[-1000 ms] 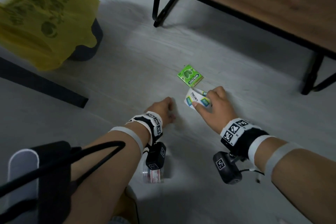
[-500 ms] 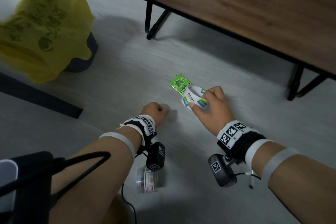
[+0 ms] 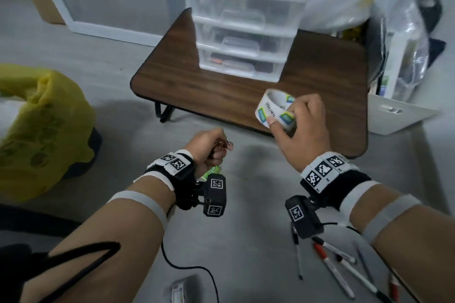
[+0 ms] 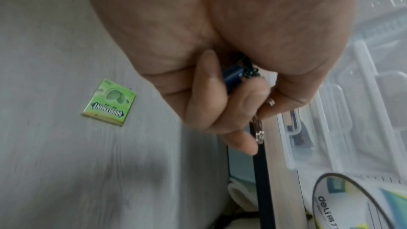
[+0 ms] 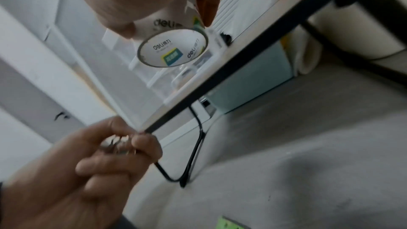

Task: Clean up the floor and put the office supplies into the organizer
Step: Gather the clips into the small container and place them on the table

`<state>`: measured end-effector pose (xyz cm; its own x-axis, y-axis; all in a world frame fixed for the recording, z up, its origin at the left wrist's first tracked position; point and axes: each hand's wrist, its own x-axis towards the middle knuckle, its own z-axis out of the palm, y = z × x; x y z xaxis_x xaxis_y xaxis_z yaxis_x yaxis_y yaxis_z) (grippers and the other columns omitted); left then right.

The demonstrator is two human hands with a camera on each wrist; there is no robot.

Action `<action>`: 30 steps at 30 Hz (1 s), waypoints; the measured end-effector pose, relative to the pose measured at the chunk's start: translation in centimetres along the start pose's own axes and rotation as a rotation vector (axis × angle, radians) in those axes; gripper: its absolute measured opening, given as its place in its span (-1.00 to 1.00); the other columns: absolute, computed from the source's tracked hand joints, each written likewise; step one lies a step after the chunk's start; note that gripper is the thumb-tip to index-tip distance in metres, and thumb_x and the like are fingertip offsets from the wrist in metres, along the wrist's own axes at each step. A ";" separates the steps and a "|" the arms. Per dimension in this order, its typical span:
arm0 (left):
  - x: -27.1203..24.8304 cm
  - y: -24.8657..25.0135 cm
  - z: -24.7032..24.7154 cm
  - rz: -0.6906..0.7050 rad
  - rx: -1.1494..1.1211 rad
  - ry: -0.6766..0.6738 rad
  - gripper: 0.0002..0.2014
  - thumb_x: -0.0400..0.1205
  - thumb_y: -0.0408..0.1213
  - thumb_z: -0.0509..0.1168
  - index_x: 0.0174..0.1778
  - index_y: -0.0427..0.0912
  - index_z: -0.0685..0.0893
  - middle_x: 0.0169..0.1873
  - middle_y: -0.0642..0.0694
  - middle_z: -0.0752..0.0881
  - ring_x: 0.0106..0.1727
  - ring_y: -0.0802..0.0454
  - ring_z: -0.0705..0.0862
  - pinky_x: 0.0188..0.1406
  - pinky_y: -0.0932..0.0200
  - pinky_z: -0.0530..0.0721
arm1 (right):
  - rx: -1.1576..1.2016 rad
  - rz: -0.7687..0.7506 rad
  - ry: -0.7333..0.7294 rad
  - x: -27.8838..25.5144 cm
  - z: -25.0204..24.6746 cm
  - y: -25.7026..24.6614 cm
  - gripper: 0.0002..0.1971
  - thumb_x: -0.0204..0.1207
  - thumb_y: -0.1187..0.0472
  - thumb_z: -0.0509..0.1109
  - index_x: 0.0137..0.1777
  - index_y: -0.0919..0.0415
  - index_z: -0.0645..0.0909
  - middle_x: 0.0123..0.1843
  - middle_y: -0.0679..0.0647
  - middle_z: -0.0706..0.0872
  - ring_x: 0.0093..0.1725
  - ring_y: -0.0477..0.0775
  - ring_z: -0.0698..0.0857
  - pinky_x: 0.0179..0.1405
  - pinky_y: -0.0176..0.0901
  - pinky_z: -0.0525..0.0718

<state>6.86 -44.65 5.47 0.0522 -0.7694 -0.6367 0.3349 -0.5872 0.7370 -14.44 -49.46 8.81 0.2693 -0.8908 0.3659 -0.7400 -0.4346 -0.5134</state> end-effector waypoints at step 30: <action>-2.7 -28.1 17.0 -0.426 0.537 -0.074 -0.65 0.70 -0.13 0.30 -0.35 -0.26 0.57 -0.47 -0.20 0.57 -0.60 0.06 0.47 -0.70 0.35 0.23 | -0.087 1.142 -0.809 -41.7 -10.7 17.8 -0.89 0.63 0.23 0.23 0.04 0.21 0.57 0.14 0.24 0.67 0.11 0.27 0.67 -0.05 -0.20 0.44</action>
<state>-18.66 -30.35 -9.71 -0.0509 -0.4474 -0.8929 -0.2018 -0.8710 0.4480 -45.47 -18.68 -7.28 -0.2456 -0.5839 -0.7737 -0.8158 0.5557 -0.1603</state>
